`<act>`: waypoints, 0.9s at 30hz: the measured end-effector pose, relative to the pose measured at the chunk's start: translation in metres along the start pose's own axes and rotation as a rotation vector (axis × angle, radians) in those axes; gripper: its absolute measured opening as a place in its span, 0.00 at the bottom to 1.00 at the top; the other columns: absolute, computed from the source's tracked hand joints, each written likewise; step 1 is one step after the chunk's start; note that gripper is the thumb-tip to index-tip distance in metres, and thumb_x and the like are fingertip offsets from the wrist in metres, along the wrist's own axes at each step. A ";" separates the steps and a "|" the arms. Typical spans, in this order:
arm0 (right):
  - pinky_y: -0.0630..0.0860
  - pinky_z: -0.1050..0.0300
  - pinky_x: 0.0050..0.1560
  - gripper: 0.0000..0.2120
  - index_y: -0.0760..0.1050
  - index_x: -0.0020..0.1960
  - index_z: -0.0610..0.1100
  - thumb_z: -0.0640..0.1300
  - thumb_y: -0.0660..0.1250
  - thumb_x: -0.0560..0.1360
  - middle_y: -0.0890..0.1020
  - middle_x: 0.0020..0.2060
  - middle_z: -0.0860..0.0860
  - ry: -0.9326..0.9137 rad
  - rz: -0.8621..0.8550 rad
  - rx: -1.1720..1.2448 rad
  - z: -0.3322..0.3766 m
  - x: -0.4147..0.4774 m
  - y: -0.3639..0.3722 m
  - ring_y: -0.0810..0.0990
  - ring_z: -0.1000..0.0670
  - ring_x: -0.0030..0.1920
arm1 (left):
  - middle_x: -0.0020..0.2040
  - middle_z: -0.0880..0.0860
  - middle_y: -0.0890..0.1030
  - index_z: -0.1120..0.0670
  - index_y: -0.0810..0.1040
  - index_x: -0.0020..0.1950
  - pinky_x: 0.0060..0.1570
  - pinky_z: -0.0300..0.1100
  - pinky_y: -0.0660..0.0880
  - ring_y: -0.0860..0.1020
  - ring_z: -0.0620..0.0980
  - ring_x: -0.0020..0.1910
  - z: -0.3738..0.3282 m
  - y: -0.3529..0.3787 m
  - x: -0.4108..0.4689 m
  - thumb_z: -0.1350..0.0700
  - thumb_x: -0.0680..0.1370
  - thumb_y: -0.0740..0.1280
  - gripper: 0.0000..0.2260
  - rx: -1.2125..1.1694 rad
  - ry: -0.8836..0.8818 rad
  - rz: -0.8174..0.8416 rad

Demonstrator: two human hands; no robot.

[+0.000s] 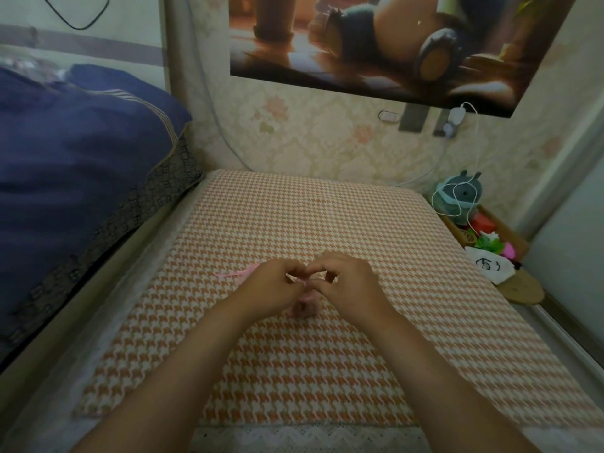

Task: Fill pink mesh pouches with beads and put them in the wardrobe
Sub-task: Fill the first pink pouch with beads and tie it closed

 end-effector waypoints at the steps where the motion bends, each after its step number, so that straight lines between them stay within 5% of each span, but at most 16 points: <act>1: 0.77 0.63 0.45 0.06 0.85 0.50 0.51 0.45 0.75 0.73 0.83 0.46 0.59 -0.006 0.009 0.004 -0.002 0.001 0.001 0.79 0.58 0.41 | 0.46 0.41 0.82 0.48 0.83 0.53 0.39 0.32 0.75 0.79 0.36 0.38 0.001 0.000 0.000 0.59 0.76 0.67 0.10 -0.003 -0.005 0.002; 10: 0.76 0.56 0.56 0.11 0.80 0.59 0.53 0.42 0.66 0.79 0.79 0.57 0.57 0.232 -0.009 -0.221 -0.061 -0.001 -0.023 0.78 0.55 0.54 | 0.50 0.45 0.83 0.50 0.83 0.57 0.34 0.27 0.74 0.81 0.36 0.37 0.008 0.001 0.008 0.59 0.77 0.66 0.11 -0.015 -0.092 -0.038; 16: 0.75 0.50 0.62 0.18 0.75 0.68 0.55 0.43 0.63 0.80 0.77 0.66 0.51 0.304 0.169 -0.338 -0.097 -0.007 -0.007 0.76 0.48 0.63 | 0.47 0.43 0.82 0.49 0.83 0.54 0.34 0.30 0.77 0.83 0.43 0.37 0.008 0.004 0.011 0.58 0.76 0.68 0.09 -0.054 -0.114 -0.040; 21: 0.77 0.49 0.54 0.17 0.78 0.64 0.56 0.42 0.63 0.79 0.79 0.59 0.49 0.226 0.234 -0.472 -0.096 0.001 0.010 0.79 0.45 0.56 | 0.46 0.47 0.85 0.51 0.84 0.52 0.36 0.33 0.78 0.84 0.49 0.39 0.006 0.005 0.012 0.60 0.76 0.68 0.08 -0.076 -0.110 -0.051; 27: 0.78 0.51 0.49 0.11 0.81 0.58 0.54 0.46 0.64 0.79 0.80 0.55 0.50 0.260 0.227 -0.489 -0.100 0.005 0.012 0.79 0.47 0.51 | 0.50 0.43 0.83 0.48 0.84 0.53 0.37 0.27 0.74 0.80 0.33 0.38 0.009 0.009 0.014 0.58 0.75 0.68 0.09 -0.006 -0.092 -0.040</act>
Point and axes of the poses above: each hand's wrist, its own x-axis towards the middle knuckle, its own y-axis out of the palm, z = x × y, the point moved 6 cm from there along x, towards the middle knuckle
